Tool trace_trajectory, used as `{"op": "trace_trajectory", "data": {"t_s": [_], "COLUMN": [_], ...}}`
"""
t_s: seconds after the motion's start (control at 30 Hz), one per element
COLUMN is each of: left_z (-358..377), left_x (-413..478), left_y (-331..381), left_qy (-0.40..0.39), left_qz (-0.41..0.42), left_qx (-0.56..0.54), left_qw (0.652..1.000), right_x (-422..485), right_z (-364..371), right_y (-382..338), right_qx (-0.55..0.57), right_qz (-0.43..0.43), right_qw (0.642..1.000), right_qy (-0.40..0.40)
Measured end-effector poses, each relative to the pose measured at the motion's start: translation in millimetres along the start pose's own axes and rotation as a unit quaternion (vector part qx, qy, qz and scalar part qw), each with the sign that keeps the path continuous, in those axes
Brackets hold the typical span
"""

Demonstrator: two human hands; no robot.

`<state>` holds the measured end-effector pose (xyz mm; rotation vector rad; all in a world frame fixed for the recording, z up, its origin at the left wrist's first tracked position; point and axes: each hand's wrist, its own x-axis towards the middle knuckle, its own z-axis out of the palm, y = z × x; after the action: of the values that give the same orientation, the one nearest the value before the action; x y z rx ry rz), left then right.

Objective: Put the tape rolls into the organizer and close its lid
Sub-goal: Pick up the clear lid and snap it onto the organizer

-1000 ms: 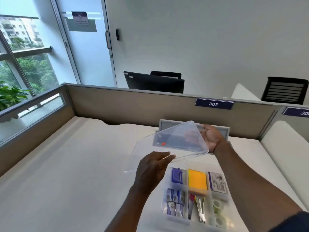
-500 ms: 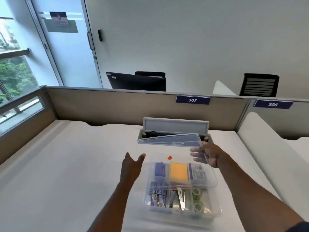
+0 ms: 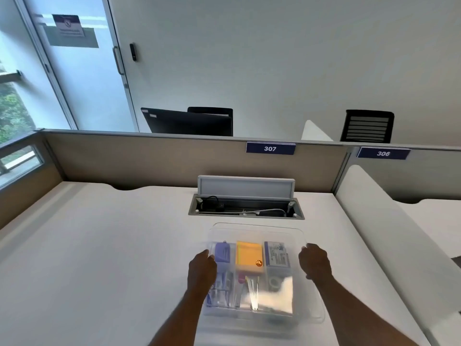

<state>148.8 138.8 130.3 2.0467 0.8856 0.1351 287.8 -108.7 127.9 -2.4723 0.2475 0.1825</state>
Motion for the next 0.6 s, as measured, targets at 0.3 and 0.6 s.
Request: {"op": "trace_trajectory", "data": {"t_s": [0.3,0.6], "left_z": [9.5,1.3], "left_x": [5.3,22.0], "left_y": [-10.1,-14.5], "left_qy": [0.04,0.041], "left_qz": [-0.014,-0.009], "left_qx": [0.014,0.056], "left_qw": [0.999,0.998], "right_x": [3.4,12.0], "right_z": [9.7,17.0], "right_y": [7.0,-0.8], "right_qx": [-0.055,-0.066], "right_qz": [-0.054,-0.059], "right_qw": [0.997,0.996], "right_qy": [-0.008,-0.018]}}
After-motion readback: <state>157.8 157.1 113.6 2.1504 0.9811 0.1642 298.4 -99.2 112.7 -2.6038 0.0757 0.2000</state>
